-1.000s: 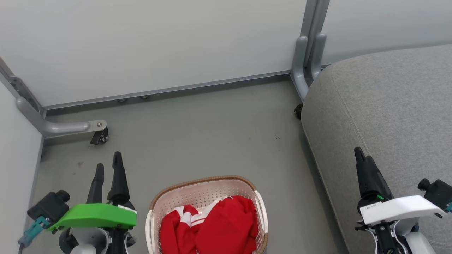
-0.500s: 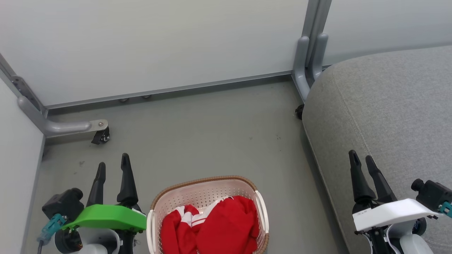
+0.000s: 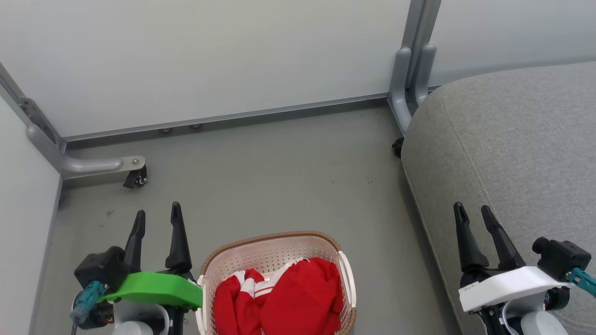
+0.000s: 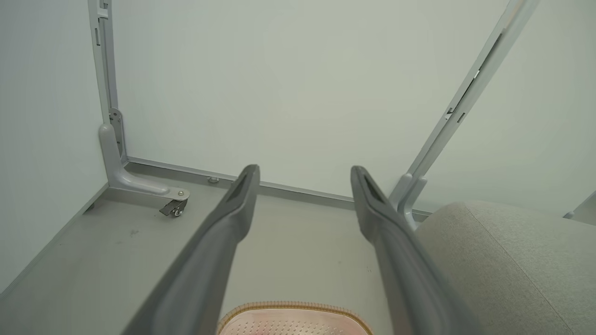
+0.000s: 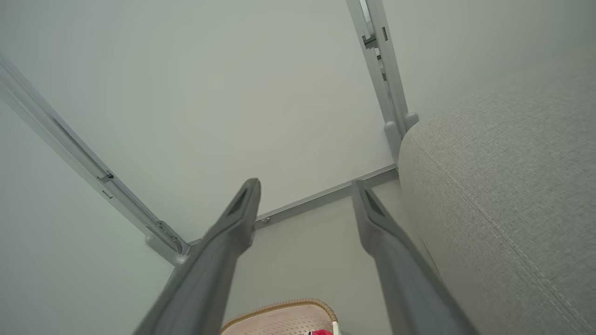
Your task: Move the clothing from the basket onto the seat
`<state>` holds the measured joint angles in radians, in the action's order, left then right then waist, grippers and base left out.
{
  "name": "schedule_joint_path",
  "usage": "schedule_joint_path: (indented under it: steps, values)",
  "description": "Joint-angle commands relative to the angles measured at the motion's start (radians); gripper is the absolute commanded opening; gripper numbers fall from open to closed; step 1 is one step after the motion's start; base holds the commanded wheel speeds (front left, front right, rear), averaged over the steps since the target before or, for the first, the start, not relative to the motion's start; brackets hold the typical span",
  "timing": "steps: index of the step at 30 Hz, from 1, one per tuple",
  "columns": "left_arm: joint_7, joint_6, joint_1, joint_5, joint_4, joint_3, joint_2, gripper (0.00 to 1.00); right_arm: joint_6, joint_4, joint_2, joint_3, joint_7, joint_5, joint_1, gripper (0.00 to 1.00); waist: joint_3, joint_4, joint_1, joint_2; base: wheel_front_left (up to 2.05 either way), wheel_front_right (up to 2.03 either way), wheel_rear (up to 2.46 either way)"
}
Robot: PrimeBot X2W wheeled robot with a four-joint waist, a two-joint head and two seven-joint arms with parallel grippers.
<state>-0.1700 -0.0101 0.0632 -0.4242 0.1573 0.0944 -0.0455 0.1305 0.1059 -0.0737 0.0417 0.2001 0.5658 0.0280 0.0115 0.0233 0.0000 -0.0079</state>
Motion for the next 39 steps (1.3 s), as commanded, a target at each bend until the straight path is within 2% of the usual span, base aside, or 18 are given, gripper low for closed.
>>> schedule_joint_path:
  steps: [1,22,39]
  values:
    - [-0.01,-0.005,0.012,0.028,-0.007,0.003,-0.008,1.0,0.0,-0.004,0.0,-0.005,0.009,-0.03,-0.009,1.0,0.0,0.001,0.0,0.0051,0.0,0.0,0.0]
    - [-0.056,-0.026,-0.003,0.213,0.016,0.035,-0.009,1.0,0.0,0.015,0.012,-0.005,0.039,-0.248,-0.022,1.0,-0.009,0.01,0.0,0.0064,0.0,0.0,0.0]
    - [-0.088,-0.015,-0.001,0.303,0.031,0.046,-0.009,1.0,0.0,0.028,0.021,-0.01,0.06,-0.383,-0.029,1.0,-0.011,0.022,0.0,0.0075,0.0,0.0,0.0]
